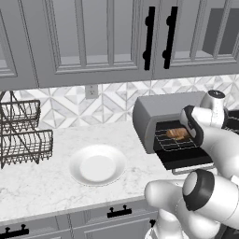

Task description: Pick up the kebab skewer and baguette bread, and place them inside the toaster oven. Close the toaster oven door and start by setting the timer.

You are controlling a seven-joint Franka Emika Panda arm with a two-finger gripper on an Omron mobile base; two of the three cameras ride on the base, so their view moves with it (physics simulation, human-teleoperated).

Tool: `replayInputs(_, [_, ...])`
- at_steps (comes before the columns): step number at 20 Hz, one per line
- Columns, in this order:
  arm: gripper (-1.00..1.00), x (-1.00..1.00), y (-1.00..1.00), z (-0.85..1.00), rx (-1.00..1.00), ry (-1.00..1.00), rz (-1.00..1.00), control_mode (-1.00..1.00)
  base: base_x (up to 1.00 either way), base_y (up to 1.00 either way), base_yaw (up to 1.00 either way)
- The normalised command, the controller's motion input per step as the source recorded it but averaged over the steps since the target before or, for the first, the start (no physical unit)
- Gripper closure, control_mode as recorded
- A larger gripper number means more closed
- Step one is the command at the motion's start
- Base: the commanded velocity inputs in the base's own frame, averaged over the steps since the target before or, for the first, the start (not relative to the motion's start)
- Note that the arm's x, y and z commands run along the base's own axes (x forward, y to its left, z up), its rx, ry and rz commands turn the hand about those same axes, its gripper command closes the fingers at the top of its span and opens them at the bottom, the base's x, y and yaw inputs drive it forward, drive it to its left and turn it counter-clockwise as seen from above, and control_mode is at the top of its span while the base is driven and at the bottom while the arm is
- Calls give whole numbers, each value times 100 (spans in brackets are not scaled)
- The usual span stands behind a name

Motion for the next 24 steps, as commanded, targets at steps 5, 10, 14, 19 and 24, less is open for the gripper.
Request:
replayInputs(5, [-100,0,0,0,0,0,0,-100,0,0,0])
replayInputs(10, [-100,-1,-4,1,0,0,0,-100,0,0,0])
replayInputs(14, [-100,-44,-38,40,0,-2,0,-100,0,0,0])
replayInputs(19, [-100,-85,-29,69,-3,-5,6,-100,0,0,0])
replayInputs(24, [-100,-29,0,14,-11,-13,63,-100,0,0,0])
